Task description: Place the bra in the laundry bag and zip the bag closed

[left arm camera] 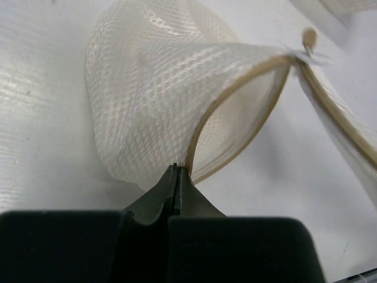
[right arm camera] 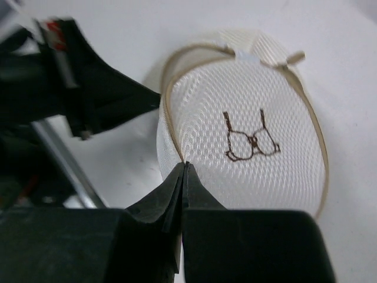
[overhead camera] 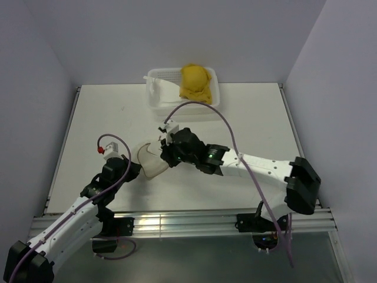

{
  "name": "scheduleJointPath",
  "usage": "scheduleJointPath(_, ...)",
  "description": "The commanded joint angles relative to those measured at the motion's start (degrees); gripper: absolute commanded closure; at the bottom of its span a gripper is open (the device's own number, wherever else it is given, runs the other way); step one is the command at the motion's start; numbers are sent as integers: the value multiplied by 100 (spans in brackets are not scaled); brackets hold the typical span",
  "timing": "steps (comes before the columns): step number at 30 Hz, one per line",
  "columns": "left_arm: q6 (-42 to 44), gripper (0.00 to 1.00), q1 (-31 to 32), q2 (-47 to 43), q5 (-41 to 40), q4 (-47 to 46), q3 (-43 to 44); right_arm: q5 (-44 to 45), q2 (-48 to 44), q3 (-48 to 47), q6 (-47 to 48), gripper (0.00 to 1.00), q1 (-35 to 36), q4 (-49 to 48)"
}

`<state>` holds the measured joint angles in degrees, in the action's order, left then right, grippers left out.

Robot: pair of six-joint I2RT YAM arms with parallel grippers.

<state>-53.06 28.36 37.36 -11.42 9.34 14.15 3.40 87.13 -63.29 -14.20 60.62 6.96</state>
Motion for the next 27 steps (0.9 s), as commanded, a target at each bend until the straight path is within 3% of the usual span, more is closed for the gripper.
scheduleJointPath(1, 252, 100, 21, -1, -246, -91, 439, -190, -783, 88, -680, 100, 38, 130)
scheduleJointPath(7, 445, 100, 21, 43, -449, 252, 826, -1033, -1234, -43, -1568, 100, -32, 95)
scheduleJointPath(19, 1034, 100, 3, 8, -202, 1491, 2249, -1589, -2095, -17, -2852, 100, -112, -644)
scheduleJointPath(21, 1034, 100, 3, 8, -299, 1667, 2364, -1438, -2174, 149, -2939, 100, -322, -670)
scheduleJointPath(24, 903, 100, 3, -80, -238, 1781, 2294, -2077, -2157, 702, -3290, 100, -1024, -1300)
scheduleJointPath(25, 833, 96, 3, -132, -151, 1790, 2233, -2184, -2104, 1026, -3352, 100, -1191, -1459)
scheduleJointPath(27, 753, 74, 3, -299, -97, 1886, 2083, -2264, -2043, 1317, -3458, 100, -1648, -1758)
